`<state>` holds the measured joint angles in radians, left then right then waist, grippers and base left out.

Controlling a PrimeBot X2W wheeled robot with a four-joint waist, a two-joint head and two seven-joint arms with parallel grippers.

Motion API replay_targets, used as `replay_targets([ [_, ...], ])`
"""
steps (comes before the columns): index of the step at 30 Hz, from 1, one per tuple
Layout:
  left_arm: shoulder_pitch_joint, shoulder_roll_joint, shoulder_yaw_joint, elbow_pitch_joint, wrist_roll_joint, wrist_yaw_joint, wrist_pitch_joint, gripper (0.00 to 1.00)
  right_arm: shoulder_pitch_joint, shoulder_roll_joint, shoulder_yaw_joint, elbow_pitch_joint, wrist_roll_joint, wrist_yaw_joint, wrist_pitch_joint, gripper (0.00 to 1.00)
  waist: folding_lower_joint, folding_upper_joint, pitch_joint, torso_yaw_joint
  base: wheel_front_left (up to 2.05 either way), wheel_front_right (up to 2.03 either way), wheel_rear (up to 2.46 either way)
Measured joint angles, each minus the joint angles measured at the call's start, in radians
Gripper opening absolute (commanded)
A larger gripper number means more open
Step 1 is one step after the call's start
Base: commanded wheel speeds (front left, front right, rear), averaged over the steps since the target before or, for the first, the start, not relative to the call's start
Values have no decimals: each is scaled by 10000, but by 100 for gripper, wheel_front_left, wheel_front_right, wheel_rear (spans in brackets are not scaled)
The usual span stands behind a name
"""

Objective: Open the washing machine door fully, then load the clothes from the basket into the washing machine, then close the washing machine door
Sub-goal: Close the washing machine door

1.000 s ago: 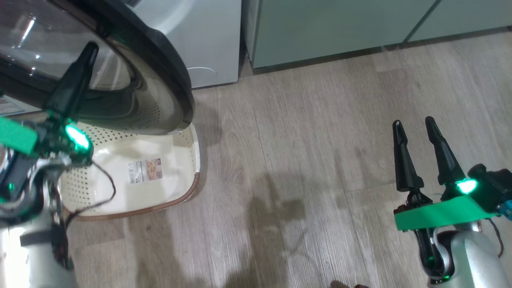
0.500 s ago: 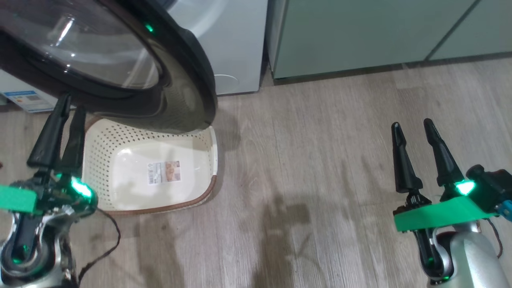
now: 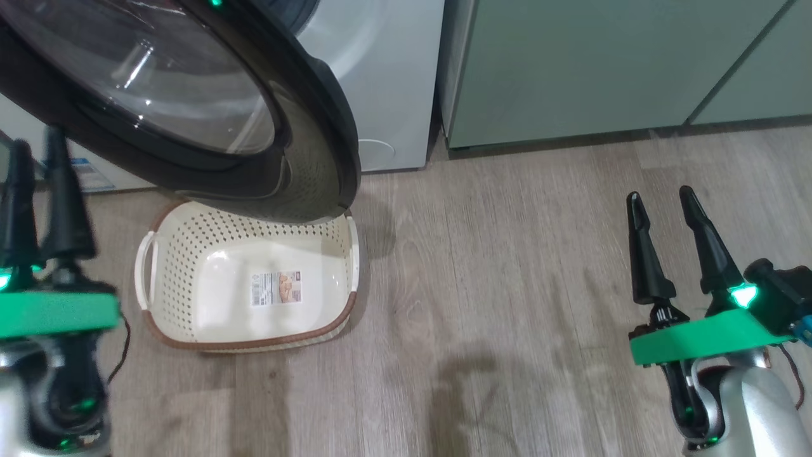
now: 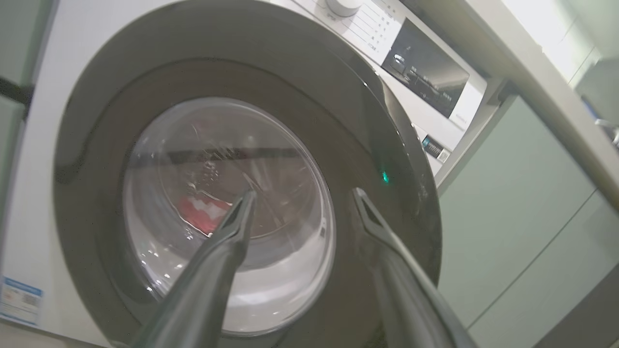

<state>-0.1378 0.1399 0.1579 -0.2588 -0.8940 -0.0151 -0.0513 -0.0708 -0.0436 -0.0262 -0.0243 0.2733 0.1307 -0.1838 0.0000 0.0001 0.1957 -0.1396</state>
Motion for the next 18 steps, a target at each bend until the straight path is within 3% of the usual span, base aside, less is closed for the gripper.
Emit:
replay_targets([
  [4,58,581,-920,-205,2903,546,-437,100,4,-2,-19,-98,-128,0,94,100,0,0,-185,29,0,0,0],
  [8,755,848,-1820,-213,4932,1129,-525,100,58,-2,-63,-215,-347,0,270,100,0,0,-409,72,0,0,0],
  [13,1514,857,-2276,-27,5749,1432,-571,100,470,-2,-115,-291,-529,0,449,100,0,0,-644,136,0,0,0],
  [18,2063,796,-2506,347,5845,1515,-798,100,775,0,-161,-334,-629,0,614,100,0,0,-890,245,0,0,0],
])
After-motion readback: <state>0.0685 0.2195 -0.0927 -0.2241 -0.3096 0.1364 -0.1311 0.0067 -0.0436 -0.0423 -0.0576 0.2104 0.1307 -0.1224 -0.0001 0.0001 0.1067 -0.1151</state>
